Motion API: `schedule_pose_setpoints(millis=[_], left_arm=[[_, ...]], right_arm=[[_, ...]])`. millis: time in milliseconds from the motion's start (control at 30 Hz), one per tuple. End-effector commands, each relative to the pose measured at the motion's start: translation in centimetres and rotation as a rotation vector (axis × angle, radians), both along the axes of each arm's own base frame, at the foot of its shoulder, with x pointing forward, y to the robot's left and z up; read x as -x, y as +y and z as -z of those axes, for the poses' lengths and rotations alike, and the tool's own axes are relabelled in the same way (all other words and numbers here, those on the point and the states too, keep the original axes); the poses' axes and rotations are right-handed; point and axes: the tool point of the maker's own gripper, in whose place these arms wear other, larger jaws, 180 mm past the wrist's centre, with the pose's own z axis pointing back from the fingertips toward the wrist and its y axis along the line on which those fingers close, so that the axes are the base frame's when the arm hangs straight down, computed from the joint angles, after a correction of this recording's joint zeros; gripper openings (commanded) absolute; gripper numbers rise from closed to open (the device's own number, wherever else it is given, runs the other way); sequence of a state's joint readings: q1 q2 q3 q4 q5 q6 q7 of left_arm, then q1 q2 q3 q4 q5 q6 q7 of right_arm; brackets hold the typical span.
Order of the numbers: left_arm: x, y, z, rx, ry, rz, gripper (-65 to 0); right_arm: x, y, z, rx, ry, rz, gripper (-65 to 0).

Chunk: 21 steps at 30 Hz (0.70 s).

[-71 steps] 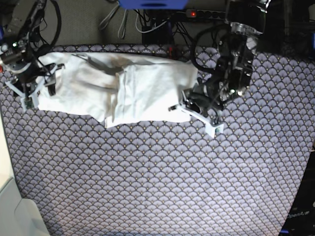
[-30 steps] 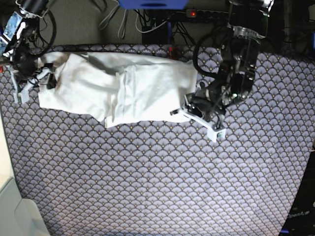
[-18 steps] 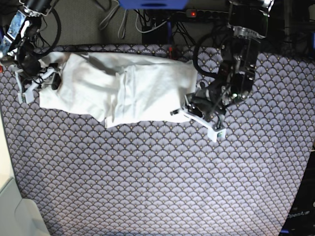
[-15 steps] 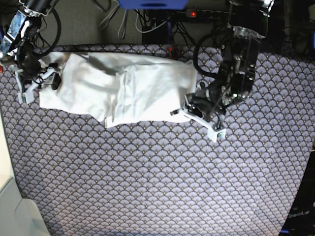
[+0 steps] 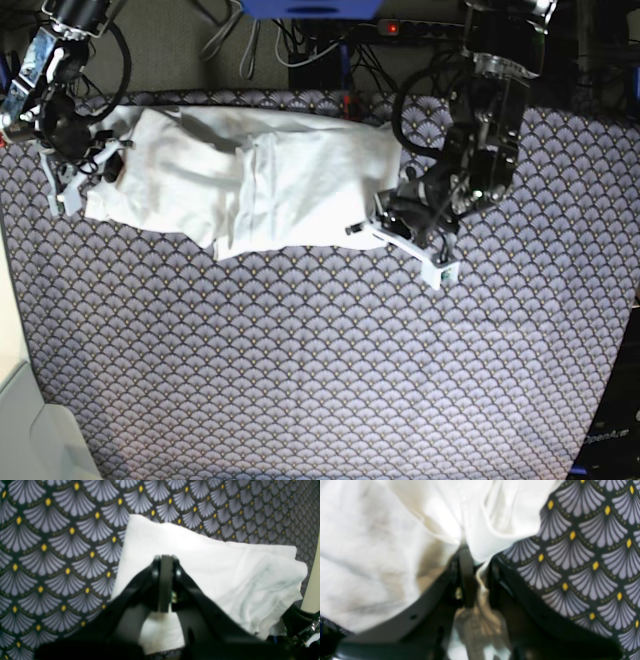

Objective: Fold the T-shirt properly
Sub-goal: 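Grasp the shirt end beside the right gripper and pull it inward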

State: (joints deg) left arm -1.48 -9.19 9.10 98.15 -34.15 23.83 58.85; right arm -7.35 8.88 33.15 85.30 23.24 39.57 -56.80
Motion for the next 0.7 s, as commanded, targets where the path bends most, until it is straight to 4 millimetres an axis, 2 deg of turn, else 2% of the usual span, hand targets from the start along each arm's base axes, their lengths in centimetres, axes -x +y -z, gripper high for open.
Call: schedule_pose_setpoints(millis=[0, 200, 533, 667], left_arm=[[-0.8, -0.1, -1.3, 0.010, -0.045, 0.000, -64.6], [-0.9, -0.2, -1.4, 0.015, -0.046, -0.001, -64.6], [-0.9, 0.0, -1.4, 0.009, -0.045, -0.002, -64.6], [-0.9, 0.8, -1.2, -0.013, -0.043, -0.003, -64.6]], right_arm=[[1.1, 0.7, 0.4, -0.005, 0.055, -0.034, -65.0], [0.1, 0.7, -4.2, 0.088, -0.073, -0.074, -65.0], [-0.3, 1.7, -8.2, 0.189, -0.111, -0.125, -65.0], [-0.3, 2.6, -9.3, 0.204, -0.118, -0.132, -65.0]])
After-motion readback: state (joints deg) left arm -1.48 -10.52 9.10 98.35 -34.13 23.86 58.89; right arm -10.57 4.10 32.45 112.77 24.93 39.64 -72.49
